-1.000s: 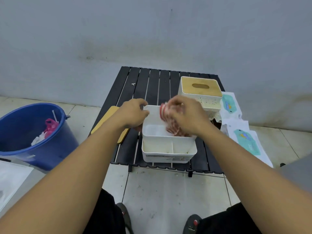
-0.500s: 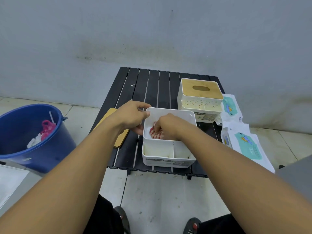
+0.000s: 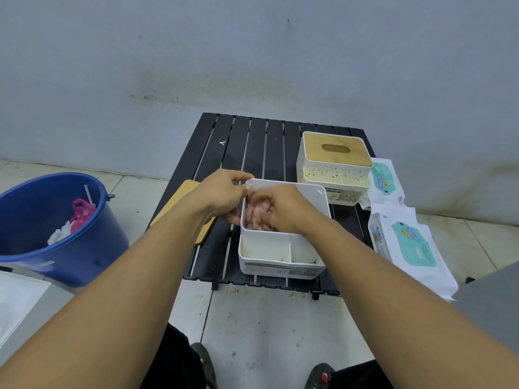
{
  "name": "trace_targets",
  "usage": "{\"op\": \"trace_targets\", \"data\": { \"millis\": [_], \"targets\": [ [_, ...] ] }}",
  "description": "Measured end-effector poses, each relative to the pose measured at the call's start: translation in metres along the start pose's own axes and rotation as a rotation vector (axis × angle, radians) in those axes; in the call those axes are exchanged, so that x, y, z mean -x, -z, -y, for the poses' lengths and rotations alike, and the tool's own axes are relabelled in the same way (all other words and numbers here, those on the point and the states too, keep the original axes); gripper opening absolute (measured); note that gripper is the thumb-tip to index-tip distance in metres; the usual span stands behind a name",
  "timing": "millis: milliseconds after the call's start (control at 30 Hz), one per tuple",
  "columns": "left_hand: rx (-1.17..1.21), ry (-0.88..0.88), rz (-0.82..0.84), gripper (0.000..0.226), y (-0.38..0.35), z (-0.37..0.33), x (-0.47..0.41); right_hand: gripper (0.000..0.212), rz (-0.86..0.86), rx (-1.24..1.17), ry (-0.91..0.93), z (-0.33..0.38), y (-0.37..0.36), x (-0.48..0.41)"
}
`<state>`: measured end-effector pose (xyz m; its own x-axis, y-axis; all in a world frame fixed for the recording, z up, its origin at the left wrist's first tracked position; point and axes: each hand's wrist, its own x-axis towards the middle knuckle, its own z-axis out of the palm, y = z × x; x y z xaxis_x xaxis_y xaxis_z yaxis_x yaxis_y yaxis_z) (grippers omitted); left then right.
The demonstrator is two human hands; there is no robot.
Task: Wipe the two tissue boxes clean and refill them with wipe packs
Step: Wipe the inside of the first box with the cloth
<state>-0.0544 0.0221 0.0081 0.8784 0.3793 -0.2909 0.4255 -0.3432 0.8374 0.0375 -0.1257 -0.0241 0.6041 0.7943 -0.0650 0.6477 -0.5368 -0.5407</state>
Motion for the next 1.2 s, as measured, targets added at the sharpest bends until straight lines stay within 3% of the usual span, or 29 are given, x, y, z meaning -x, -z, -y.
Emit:
{"op": "trace_targets", "data": {
  "millis": [133, 233, 300, 367, 700, 933, 1067, 1200],
  "targets": [
    [-0.022, -0.018, -0.057, 0.038, -0.006, 0.002, -0.001, 0.024, 0.348, 0.31, -0.065, 0.008, 0.003, -0.012],
    [-0.03, -0.015, -0.071, 0.039, -0.007, 0.002, -0.001, 0.007, 0.453, 0.481, -0.165, 0.01, 0.016, -0.01],
    [-0.034, -0.01, -0.057, 0.041, -0.008, 0.001, -0.001, 0.01, 0.461, 0.585, -0.201, 0.003, 0.022, -0.005],
    [-0.043, -0.017, -0.055, 0.041, -0.009, 0.0, 0.0, 0.016, 0.429, 0.602, -0.202, -0.004, 0.022, -0.002],
    [-0.023, -0.02, -0.085, 0.039, -0.011, 0.0, 0.002, 0.022, 0.168, 0.196, -0.05, 0.008, -0.007, -0.006],
    [-0.003, -0.003, -0.068, 0.038, -0.01, -0.003, 0.004, 0.025, -0.317, 0.234, 0.016, 0.011, 0.008, 0.012],
    [-0.028, 0.004, -0.079, 0.037, -0.01, -0.002, 0.004, 0.027, -0.268, 0.405, -0.199, 0.012, 0.011, 0.02],
    [-0.224, -0.027, -0.102, 0.024, -0.009, -0.003, 0.003, 0.024, -0.156, 0.491, -0.314, 0.006, 0.017, 0.026]
  ]
}}
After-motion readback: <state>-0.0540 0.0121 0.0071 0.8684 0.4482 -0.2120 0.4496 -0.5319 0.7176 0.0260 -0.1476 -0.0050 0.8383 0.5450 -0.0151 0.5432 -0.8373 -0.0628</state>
